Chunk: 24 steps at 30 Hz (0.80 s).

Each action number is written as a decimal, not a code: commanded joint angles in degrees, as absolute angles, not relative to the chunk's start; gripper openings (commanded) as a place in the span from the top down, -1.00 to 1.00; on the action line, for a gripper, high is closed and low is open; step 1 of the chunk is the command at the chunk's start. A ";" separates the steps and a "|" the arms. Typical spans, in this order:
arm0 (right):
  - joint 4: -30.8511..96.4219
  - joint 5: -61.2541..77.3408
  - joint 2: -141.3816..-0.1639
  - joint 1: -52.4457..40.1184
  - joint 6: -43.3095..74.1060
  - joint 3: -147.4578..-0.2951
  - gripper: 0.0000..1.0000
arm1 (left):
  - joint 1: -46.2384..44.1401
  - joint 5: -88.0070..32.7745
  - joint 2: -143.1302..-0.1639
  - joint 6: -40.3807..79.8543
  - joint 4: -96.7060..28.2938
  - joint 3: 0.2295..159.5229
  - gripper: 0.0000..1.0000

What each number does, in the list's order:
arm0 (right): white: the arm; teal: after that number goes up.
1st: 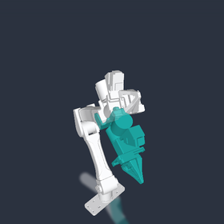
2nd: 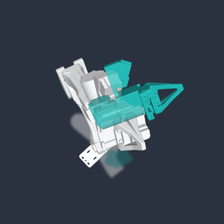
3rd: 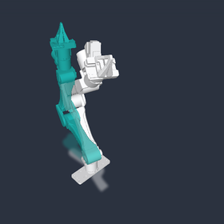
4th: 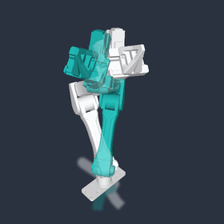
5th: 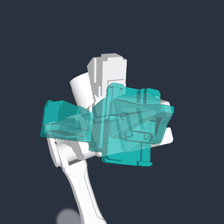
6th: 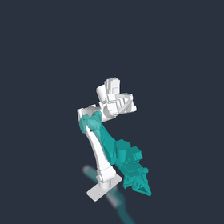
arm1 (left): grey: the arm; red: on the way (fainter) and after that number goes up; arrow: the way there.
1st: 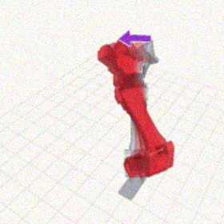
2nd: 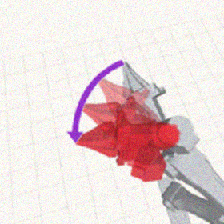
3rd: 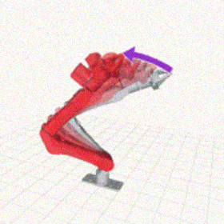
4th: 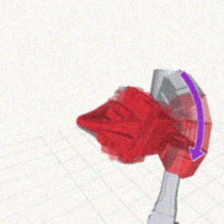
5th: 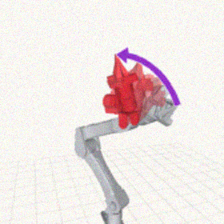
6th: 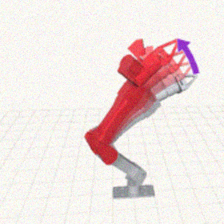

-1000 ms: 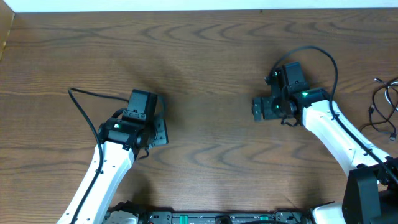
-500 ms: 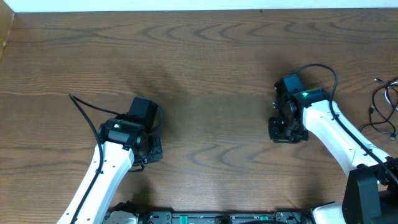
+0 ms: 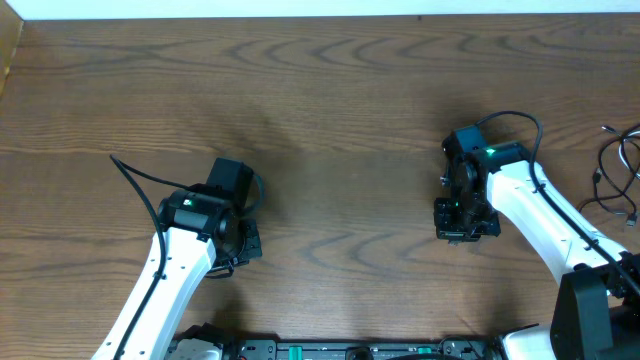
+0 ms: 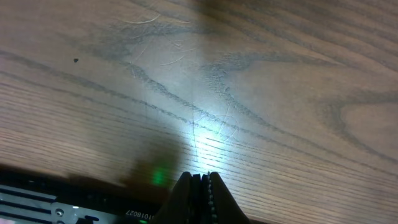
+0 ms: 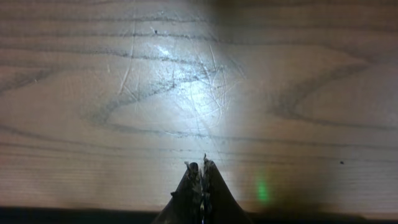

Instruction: Untangle cables

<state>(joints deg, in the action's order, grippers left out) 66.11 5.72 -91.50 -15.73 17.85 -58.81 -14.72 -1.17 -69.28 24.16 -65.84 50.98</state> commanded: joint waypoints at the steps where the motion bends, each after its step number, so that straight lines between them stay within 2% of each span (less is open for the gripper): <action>1: 66.76 6.39 -90.96 -15.86 18.44 -59.18 0.98 | -14.55 -1.04 -68.58 25.26 -66.41 50.85 0.85; 8: 66.81 5.76 -85.49 -15.86 18.37 -59.13 0.97 | -15.27 -1.06 -63.29 24.69 -66.67 50.83 0.85; 11: 65.95 2.92 -80.93 -15.86 18.39 -59.11 0.86 | -17.06 -0.84 -58.78 24.08 -66.30 50.78 0.85; 13: 64.71 -0.14 -75.81 -15.86 18.39 -58.98 0.70 | -19.33 -0.54 -53.60 23.09 -65.69 50.72 0.80; 15: 63.13 -2.50 -71.00 -15.86 18.39 -58.59 0.51 | -21.43 0.82 -48.56 22.81 -65.06 50.22 0.49; 18: 60.60 -5.08 -62.98 -15.86 18.37 -57.08 0.35 | -24.67 3.38 -39.38 23.00 -63.51 48.60 -0.45; 20: 59.20 -6.33 -58.17 -15.86 18.33 -55.48 0.27 | -25.89 5.26 -33.89 24.47 -62.92 47.37 -0.86; 24: 57.28 -10.24 -45.91 -15.86 18.22 -50.02 -0.14 | -26.33 9.52 -23.90 28.86 -62.70 46.17 -0.89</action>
<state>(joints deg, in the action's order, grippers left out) 57.67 -5.06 -53.45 -15.77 17.91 -54.00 -26.00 4.40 -29.04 25.54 -62.78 47.27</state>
